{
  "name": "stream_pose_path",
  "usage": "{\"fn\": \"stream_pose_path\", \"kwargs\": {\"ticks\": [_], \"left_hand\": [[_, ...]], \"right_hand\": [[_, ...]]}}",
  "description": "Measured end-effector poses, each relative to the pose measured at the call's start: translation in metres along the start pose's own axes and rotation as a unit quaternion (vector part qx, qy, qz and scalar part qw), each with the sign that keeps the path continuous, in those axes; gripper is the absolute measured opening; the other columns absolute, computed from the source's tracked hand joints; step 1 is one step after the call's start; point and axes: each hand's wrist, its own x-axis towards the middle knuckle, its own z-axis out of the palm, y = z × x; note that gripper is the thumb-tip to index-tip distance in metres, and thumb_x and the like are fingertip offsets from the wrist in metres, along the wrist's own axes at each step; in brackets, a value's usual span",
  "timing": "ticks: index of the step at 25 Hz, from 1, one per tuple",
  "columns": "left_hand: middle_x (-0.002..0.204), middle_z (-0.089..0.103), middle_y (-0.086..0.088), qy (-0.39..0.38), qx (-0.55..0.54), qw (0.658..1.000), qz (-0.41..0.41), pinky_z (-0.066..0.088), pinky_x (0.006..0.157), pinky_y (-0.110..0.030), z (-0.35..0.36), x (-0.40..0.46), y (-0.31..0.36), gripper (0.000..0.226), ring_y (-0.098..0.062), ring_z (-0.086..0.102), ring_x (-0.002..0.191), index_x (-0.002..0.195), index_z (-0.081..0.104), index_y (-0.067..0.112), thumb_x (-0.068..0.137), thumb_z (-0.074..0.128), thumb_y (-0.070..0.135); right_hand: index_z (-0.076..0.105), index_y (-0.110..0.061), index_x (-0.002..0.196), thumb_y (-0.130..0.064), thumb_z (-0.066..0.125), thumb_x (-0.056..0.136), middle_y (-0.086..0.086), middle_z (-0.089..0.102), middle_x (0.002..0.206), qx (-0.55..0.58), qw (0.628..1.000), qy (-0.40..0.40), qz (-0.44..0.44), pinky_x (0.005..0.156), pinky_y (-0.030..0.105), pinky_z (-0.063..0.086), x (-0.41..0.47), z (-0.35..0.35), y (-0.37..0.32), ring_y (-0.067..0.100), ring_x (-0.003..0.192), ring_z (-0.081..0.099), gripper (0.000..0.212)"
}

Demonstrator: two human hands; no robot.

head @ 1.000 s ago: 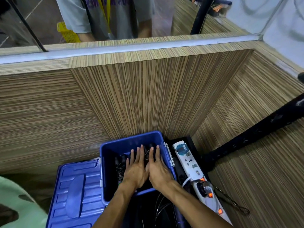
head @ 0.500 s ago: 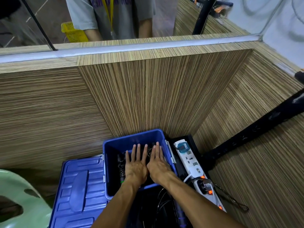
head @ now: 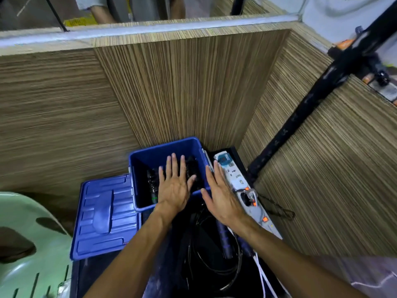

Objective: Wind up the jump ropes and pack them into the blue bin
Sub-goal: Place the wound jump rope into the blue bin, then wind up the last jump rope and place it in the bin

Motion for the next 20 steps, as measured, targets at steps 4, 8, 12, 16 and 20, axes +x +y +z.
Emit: {"fn": "stream_pose_path", "kwargs": {"ticks": [4, 8, 12, 16, 20], "left_hand": [[0.161, 0.005, -0.018, 0.075, 0.034, 0.992, 0.091, 0.013, 0.118, -0.052, 0.012, -0.034, 0.022, 0.065, -0.031, 0.003, 0.149, 0.154, 0.012, 0.007, 0.101, 0.022, 0.044], [0.160, -0.004, -0.020, 0.033, 0.069, 0.986, 0.149, 0.011, 0.119, -0.051, 0.028, -0.070, 0.050, 0.062, -0.033, -0.004, 0.149, 0.154, 0.005, 0.006, 0.103, 0.026, 0.034], [0.156, -0.021, -0.022, -0.070, 0.100, 0.970, 0.209, 0.001, 0.121, -0.049, 0.047, -0.097, 0.069, 0.065, -0.035, -0.018, 0.146, 0.151, -0.010, 0.007, 0.096, 0.021, 0.022], [0.160, -0.011, -0.019, -0.171, 0.113, 0.957, 0.206, 0.013, 0.121, -0.042, 0.069, -0.112, 0.084, 0.064, -0.032, -0.002, 0.149, 0.152, -0.007, 0.008, 0.102, 0.030, 0.020], [0.161, -0.004, -0.019, -0.156, 0.114, 0.962, 0.191, 0.024, 0.116, -0.041, 0.074, -0.114, 0.090, 0.063, -0.032, 0.007, 0.148, 0.152, 0.002, 0.005, 0.100, 0.036, 0.015]], "right_hand": [[0.002, -0.005, 0.156, -0.029, 0.044, 0.102, 0.017, -0.010, 0.162, -0.044, 0.998, -0.020, 0.047, 0.121, 0.029, -0.007, -0.040, 0.006, 0.018, 0.021, 0.148, -0.019, 0.073], [-0.002, -0.002, 0.156, -0.031, 0.047, 0.101, 0.019, -0.016, 0.161, -0.048, 0.992, -0.052, 0.109, 0.121, 0.030, -0.005, -0.081, 0.020, 0.028, 0.026, 0.150, -0.017, 0.079], [-0.002, 0.001, 0.155, -0.028, 0.046, 0.102, 0.021, -0.012, 0.162, -0.042, 0.982, -0.096, 0.160, 0.123, 0.033, -0.003, -0.120, 0.040, 0.040, 0.027, 0.150, -0.016, 0.077], [0.000, 0.001, 0.155, -0.012, 0.045, 0.099, 0.022, -0.010, 0.162, -0.074, 0.977, -0.095, 0.175, 0.123, 0.042, 0.005, -0.141, 0.049, 0.046, 0.031, 0.150, -0.013, 0.072], [-0.004, -0.005, 0.156, 0.004, 0.051, 0.091, 0.019, -0.016, 0.162, -0.086, 0.973, -0.094, 0.191, 0.123, 0.036, 0.009, -0.141, 0.048, 0.048, 0.031, 0.151, -0.002, 0.085]]}}
